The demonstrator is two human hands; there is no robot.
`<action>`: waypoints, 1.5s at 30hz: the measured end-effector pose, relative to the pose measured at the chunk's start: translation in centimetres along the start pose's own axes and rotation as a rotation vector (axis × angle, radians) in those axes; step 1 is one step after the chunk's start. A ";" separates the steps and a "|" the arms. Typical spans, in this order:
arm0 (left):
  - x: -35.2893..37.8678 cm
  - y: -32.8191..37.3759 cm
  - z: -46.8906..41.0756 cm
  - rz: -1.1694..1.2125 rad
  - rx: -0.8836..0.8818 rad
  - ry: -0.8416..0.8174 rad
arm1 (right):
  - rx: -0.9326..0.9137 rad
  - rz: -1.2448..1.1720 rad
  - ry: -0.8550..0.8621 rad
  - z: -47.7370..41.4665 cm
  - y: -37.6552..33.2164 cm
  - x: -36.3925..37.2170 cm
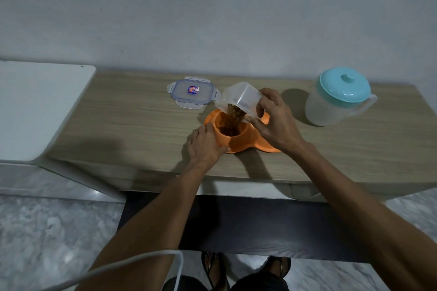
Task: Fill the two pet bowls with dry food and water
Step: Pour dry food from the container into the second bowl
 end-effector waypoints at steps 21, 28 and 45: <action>-0.2 0.1 0.0 0.004 -0.029 -0.019 | -0.152 0.103 -0.074 0.2 -1.3 0.1; -0.2 0.2 0.2 -0.005 -0.019 -0.011 | 0.245 -0.157 0.196 -2.2 1.3 -1.1; 0.0 0.2 0.3 -0.035 -0.011 0.013 | 1.192 -0.620 0.339 -7.2 12.0 6.1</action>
Point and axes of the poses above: each hand's wrist, its own z-axis away from the middle knuckle, its own x-axis out of the palm, y = z × x, the point moved 5 cm from there along -z, towards the middle knuckle, and after that the axes turned 2 degrees about -x, right-handed, at the moved point
